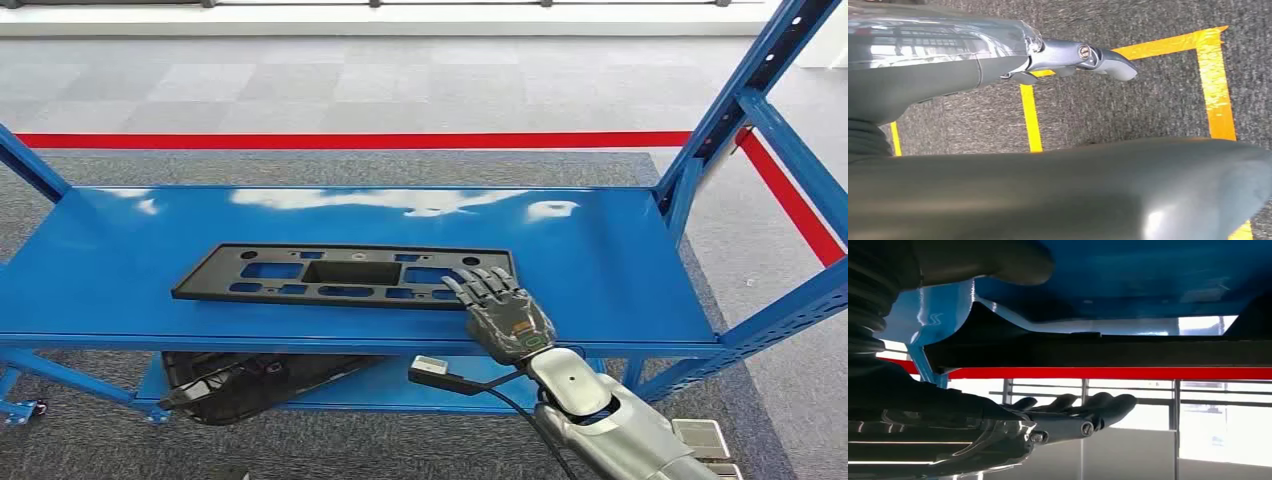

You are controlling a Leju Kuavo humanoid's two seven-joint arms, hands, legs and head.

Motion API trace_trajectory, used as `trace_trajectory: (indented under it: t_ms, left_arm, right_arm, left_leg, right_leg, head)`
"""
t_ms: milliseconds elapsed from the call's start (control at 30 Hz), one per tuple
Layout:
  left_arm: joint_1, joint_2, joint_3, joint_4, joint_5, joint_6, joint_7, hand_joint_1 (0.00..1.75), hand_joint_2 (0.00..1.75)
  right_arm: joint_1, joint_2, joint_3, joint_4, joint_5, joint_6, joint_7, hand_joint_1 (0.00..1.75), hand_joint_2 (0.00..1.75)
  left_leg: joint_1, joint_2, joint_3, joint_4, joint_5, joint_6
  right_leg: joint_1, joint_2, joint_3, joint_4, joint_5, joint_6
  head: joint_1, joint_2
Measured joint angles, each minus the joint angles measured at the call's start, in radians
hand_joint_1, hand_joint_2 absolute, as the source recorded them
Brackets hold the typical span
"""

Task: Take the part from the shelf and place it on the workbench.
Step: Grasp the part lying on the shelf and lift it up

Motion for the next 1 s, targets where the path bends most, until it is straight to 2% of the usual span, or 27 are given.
trace_trajectory:
  t_ms: [267, 667, 1000]
  left_arm:
    - [0.0, 0.0, 0.0, 0.0, 0.0, 0.0, -0.005, 0.0, 1.75]
    - [0.0, 0.0, 0.0, 0.0, 0.0, 0.02, -0.031, 0.0, 1.75]
    - [0.0, 0.0, -0.002, 0.0, -0.017, 0.019, -0.064, 0.0, 1.75]
  right_arm:
    - [0.0, 0.011, -0.01, 0.008, 0.01, -0.023, 0.0, 1.75, 1.75]
    - [0.029, 0.013, -0.015, 0.006, 0.099, -0.129, 0.031, 1.75, 1.75]
    - [0.055, 0.012, -0.035, -0.008, 0.109, -0.145, 0.032, 1.75, 1.75]
  left_leg:
    - [0.0, 0.0, 0.0, 0.0, 0.0, 0.0]
    - [0.0, 0.0, 0.001, 0.0, 0.0, 0.0]
    - [0.0, 0.0, 0.001, 0.0, 0.0, 0.0]
  right_leg:
    - [0.0, 0.0, 0.0, 0.0, 0.0, 0.0]
    - [0.0, 0.0, 0.001, 0.0, 0.0, 0.0]
    - [0.0, 0.0, 0.001, 0.0, 0.0, 0.0]
  head:
    - [0.0, 0.0]
    - [0.0, 0.0]
    - [0.0, 0.0]
